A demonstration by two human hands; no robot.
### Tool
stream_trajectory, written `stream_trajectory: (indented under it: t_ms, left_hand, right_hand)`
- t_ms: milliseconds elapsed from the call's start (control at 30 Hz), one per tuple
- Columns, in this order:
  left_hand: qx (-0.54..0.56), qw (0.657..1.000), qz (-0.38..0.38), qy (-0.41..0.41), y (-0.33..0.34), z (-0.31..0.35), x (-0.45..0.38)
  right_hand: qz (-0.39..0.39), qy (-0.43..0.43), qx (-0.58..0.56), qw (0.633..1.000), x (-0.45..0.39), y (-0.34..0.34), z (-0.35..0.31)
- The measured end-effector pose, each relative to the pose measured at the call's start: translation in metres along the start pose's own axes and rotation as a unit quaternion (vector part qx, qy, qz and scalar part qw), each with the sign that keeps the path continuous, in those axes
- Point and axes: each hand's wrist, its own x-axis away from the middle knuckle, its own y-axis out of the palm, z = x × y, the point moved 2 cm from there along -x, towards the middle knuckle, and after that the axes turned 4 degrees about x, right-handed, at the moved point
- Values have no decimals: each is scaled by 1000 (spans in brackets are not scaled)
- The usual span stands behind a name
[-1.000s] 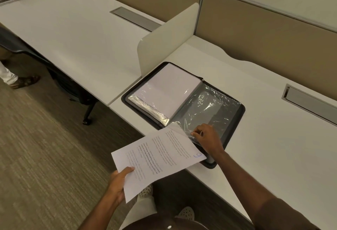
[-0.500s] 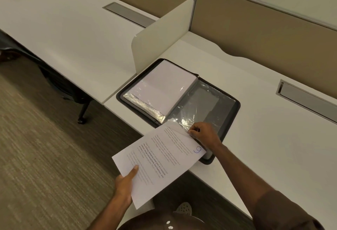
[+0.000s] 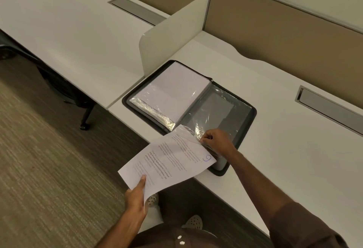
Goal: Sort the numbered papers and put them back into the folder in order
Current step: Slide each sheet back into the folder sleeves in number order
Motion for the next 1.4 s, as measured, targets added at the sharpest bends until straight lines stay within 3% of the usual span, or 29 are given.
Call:
stream_trajectory:
  t_ms: [367, 633, 867, 1233, 1333, 1400]
  left_hand:
    - [0, 1000, -22, -6, 39, -19, 20]
    - [3, 996, -87, -5, 84, -34, 30]
    - [-18, 997, -71, 24, 130, -34, 22]
    - [-114, 988, -104, -5, 170, -5, 4]
    - [-200, 976, -57, 68, 150, 17, 9]
    - [-306, 930, 0, 201, 135, 30, 8]
  right_hand:
    - [-13, 1, -6, 1000, -8, -5, 0]
    - [-23, -18, 3, 1000, -6, -3, 4]
    - [3, -17, 9, 1000, 5, 4, 3]
    - [16, -37, 4, 999, 9, 5, 8]
    - [30, -42, -4, 999, 10, 5, 9]
    - [42, -46, -5, 998, 12, 7, 10]
